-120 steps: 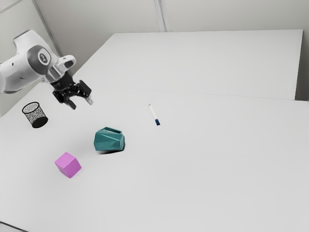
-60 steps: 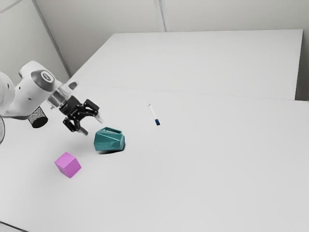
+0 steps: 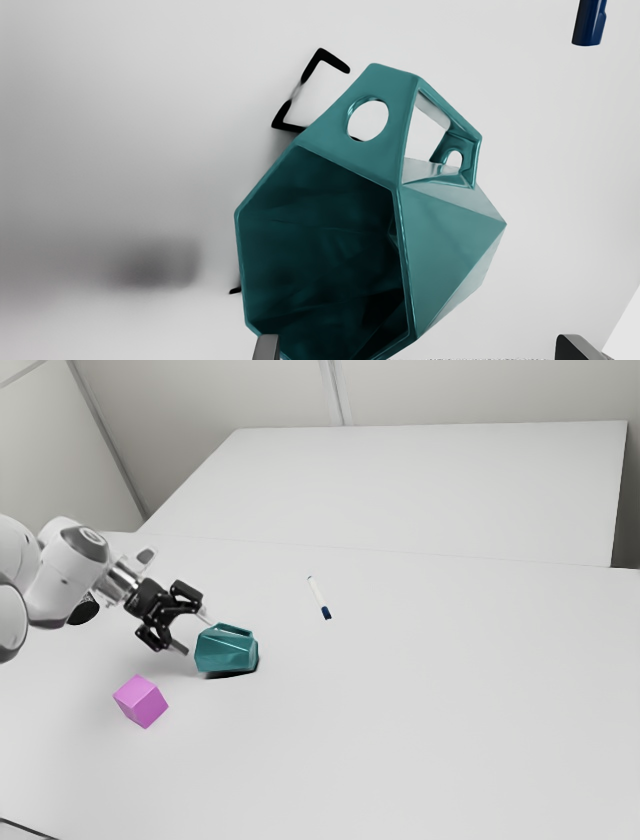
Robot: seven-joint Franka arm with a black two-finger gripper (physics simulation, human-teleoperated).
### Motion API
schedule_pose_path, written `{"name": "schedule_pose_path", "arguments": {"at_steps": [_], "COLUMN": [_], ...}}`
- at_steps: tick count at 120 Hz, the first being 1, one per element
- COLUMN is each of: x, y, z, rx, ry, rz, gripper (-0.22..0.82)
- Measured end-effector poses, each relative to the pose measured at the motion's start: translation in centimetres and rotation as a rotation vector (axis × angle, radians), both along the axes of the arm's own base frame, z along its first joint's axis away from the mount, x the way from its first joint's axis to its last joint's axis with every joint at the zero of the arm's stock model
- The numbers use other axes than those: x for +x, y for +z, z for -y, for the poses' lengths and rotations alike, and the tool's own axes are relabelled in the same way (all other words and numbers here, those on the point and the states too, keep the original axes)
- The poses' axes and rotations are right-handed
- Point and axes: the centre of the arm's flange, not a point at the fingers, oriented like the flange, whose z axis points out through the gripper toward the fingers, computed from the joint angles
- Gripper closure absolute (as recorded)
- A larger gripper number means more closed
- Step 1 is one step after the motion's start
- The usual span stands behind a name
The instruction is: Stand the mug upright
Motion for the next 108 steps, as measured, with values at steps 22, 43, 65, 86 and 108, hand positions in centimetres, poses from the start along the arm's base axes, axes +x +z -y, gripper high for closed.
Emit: {"name": "schedule_pose_path", "arguments": {"at_steps": [22, 43, 65, 86, 108], "x": [0.0, 0.2, 0.2, 0.1, 0.3], "y": [-1.1, -2.2, -2.6, -2.6, -2.3], "z": [-0.2, 0.1, 0.3, 0.2, 0.2], "rx": [-0.061, -0.11, -0.129, -0.131, -0.141], "ry": [0.016, 0.036, 0.037, 0.032, 0.036], "rz": [0.018, 0.032, 0.044, 0.054, 0.074], "gripper": [0.0, 0.05, 0.32, 0.57, 0.69]}}
